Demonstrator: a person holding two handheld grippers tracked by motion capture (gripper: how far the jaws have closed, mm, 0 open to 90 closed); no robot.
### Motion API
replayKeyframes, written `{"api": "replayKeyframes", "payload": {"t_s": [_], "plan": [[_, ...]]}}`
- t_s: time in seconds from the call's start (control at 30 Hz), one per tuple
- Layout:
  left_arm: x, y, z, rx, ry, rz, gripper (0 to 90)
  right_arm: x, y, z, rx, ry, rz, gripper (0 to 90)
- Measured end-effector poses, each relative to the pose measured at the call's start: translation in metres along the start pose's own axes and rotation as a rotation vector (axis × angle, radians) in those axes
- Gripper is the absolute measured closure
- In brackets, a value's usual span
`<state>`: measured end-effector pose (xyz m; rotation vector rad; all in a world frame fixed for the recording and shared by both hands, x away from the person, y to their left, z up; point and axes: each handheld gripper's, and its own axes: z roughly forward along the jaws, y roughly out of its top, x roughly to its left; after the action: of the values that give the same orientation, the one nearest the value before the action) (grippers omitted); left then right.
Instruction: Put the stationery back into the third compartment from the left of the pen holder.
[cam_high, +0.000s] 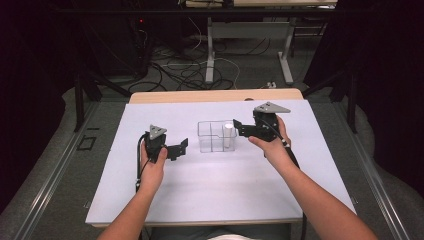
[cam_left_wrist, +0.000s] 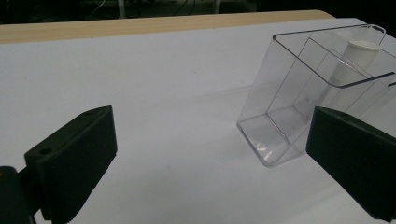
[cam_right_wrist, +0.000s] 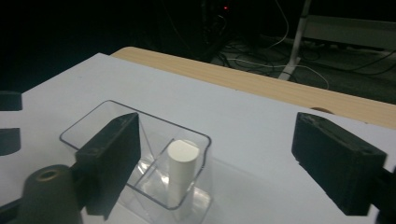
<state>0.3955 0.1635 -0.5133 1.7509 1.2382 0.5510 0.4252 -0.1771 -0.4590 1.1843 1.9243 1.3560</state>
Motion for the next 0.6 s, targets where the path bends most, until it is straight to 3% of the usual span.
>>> {"api": "replayKeyframes", "payload": {"t_s": [0.17, 0.3, 0.6], "plan": [[0.002, 0.0, -0.001, -0.001, 0.006, -0.006, 2.0, -0.014, -0.001, -0.008, -0.007, -0.03, 0.029, 5.9], [0.004, 0.0, -0.001, -0.002, 0.009, -0.011, 2.0, -0.023, -0.006, -0.014, 0.0, -0.056, 0.026, 2.3], [0.006, -0.001, -0.001, 0.006, 0.017, -0.012, 2.0, -0.043, -0.024, -0.028, 0.012, -0.111, 0.045, 0.0]]}}
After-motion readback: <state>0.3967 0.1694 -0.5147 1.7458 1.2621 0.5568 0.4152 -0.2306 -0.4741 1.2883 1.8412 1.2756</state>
